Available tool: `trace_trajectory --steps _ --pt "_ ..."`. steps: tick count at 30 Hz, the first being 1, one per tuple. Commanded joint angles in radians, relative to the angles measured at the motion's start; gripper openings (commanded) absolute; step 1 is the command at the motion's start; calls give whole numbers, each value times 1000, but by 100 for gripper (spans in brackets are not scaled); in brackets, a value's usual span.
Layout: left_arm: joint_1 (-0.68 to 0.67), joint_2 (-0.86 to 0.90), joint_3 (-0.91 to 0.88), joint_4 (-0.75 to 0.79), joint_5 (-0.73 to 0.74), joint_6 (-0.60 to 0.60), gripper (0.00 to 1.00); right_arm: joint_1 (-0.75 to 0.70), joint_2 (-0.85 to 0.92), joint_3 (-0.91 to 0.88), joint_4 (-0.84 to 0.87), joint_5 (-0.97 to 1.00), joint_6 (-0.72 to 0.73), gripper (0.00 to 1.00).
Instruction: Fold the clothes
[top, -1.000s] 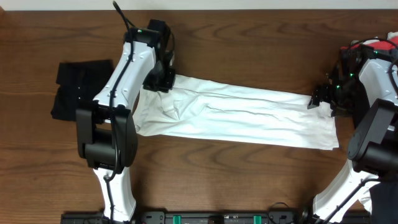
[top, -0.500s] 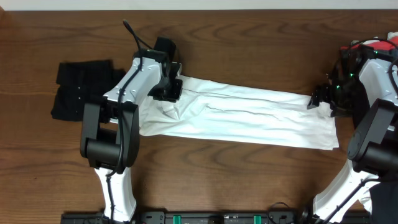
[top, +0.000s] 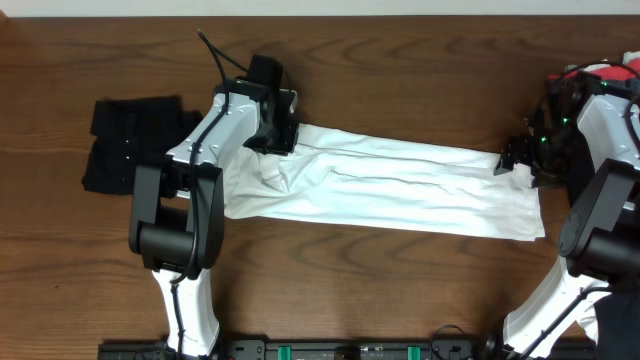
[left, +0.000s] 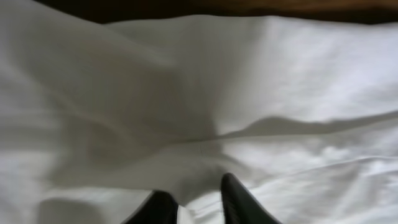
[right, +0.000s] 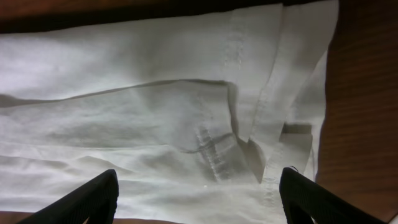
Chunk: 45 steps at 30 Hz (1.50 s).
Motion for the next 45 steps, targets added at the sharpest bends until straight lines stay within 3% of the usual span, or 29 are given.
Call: trace_trajectory --steps 1,3,8,15,25,27,28,30,39,45 --pt "0 5 2 -21 96 8 13 -3 1 -3 2 -13 10 81" --pt "0 -6 5 -50 140 8 6 -3 1 -3 2 -13 10 81" --pt "0 -76 8 -121 248 -9 6 -3 1 -3 4 -13 10 81" --pt "0 -179 8 -226 253 -37 6 -3 1 -3 7 -16 10 81" --pt "-9 -181 4 -320 253 -36 7 -3 1 -3 6 -16 10 81" --pt "-13 -181 4 -328 253 -36 17 -2 1 -3 6 -16 10 81" --pt "-15 -181 4 -337 252 -36 37 -3 1 -3 6 -16 10 81" --pt "-16 -181 4 -351 252 -36 48 -3 1 -3 6 -16 10 81" --pt "-16 -181 -6 -392 23 -35 52 -3 1 -3 8 -16 10 81" --pt "-16 -180 -101 -271 -31 -24 51 -3 1 -3 10 -24 10 81"
